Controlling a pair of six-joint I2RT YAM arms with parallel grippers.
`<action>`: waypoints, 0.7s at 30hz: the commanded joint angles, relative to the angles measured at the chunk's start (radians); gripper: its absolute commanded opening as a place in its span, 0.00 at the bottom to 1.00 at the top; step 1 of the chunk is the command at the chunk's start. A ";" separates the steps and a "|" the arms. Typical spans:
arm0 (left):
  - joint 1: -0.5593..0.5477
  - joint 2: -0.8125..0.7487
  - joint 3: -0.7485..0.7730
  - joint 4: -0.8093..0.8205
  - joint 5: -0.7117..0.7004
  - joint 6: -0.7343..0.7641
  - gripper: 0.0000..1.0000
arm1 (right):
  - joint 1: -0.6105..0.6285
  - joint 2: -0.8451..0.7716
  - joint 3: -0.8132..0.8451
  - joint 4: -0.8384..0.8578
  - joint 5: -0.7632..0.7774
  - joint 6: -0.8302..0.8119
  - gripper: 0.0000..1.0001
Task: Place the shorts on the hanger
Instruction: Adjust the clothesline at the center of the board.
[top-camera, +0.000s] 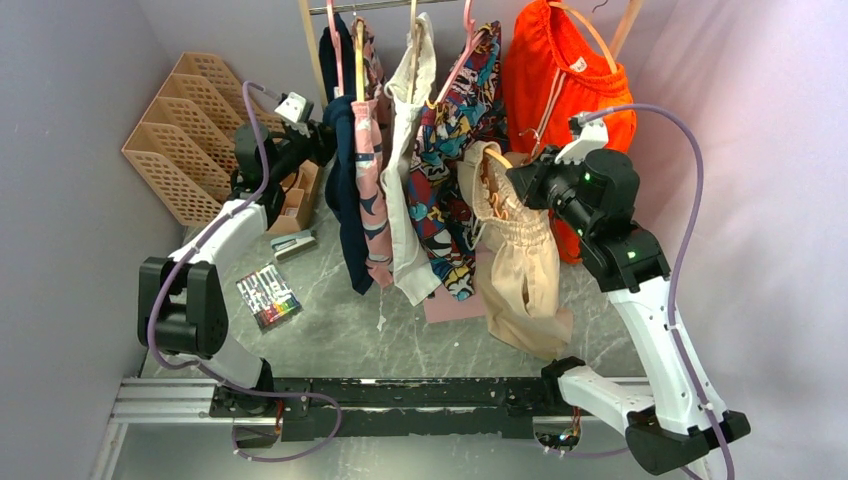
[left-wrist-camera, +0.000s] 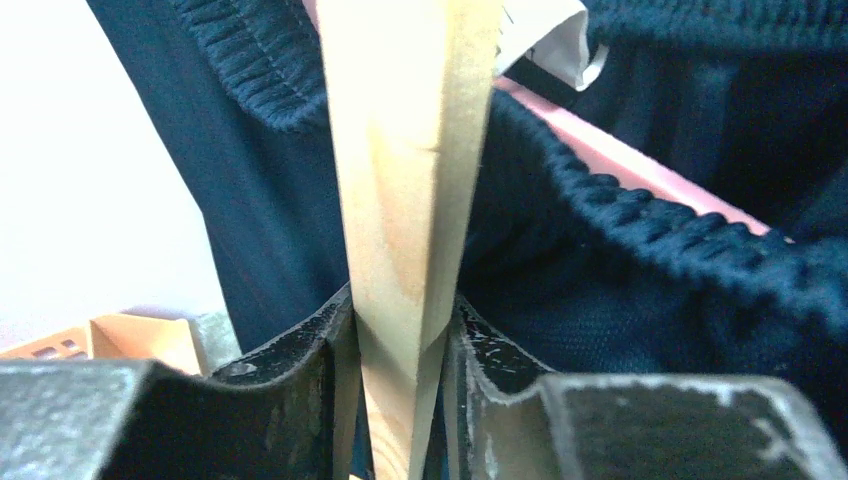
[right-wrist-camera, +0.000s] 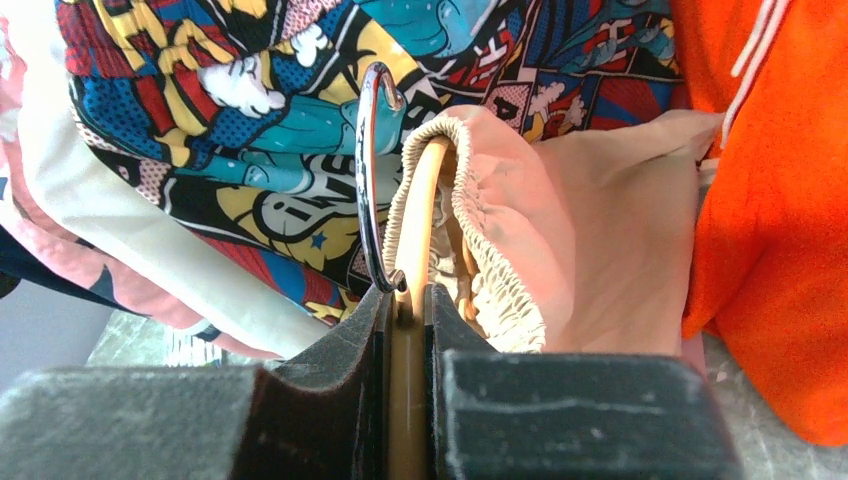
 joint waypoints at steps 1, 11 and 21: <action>-0.031 -0.063 0.006 -0.011 -0.008 0.014 0.27 | 0.007 -0.036 0.058 0.015 0.026 -0.010 0.00; -0.083 -0.166 -0.012 -0.100 -0.001 -0.084 0.07 | 0.007 -0.027 0.154 -0.071 0.117 -0.003 0.00; -0.152 -0.293 -0.021 -0.269 -0.012 -0.145 0.07 | 0.007 -0.018 0.212 -0.133 0.158 0.008 0.00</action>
